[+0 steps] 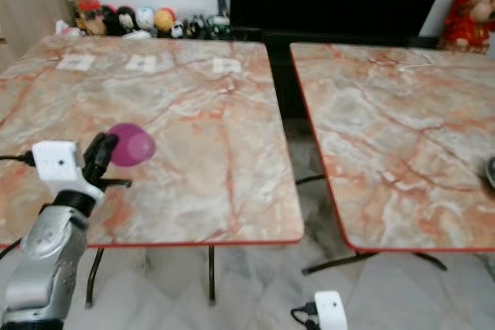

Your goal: Setting the table

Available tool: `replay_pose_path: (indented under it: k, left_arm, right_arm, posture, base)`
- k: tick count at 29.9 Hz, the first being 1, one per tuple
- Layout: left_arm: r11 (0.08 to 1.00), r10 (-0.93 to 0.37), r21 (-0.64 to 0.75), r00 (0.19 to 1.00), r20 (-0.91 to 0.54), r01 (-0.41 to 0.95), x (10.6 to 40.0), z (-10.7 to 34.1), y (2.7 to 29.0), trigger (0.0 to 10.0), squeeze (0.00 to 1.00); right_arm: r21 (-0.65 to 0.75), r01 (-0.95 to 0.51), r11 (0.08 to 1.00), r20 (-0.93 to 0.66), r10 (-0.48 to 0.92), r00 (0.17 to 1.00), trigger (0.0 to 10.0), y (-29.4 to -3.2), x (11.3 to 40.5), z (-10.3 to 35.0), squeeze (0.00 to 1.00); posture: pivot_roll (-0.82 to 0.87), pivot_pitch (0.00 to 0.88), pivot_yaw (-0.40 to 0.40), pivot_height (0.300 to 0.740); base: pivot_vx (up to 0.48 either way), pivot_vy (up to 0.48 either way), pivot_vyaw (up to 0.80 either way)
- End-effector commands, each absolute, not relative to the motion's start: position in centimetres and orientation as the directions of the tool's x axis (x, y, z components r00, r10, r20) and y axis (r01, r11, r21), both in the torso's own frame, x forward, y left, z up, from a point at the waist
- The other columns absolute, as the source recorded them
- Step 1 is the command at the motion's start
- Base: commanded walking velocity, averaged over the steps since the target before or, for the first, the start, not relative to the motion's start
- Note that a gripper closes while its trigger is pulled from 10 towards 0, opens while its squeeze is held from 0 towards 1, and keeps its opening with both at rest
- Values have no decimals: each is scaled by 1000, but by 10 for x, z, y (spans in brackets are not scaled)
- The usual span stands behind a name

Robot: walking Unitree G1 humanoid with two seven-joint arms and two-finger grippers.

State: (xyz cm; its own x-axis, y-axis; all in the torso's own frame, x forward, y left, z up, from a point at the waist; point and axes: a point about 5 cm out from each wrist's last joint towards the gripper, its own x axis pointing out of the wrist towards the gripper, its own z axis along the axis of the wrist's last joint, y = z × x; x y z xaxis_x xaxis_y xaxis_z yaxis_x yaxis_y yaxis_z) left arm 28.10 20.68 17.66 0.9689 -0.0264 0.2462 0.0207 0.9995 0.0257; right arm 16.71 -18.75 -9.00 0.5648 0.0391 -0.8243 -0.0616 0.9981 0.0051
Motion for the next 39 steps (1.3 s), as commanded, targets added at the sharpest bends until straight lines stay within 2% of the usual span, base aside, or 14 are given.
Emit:
replay_pose_path:
  k: [1,39]
  left_arm:
    - [999,-49,31,966,252,42,284,179,200,10000,0]
    - [999,-31,38,965,262,22,289,178,203,10000,0]
  right_arm:
    - [-9,-40,999,-828,15,561,10000,-195,164,-90,0]
    - [-37,-47,998,-828,-4,560,10000,-200,165,-89,0]
  posture:
    - [146,34,-73,740]
    - [112,0,-92,740]
  base:
    - [0,-450,0]
    - [0,-446,0]
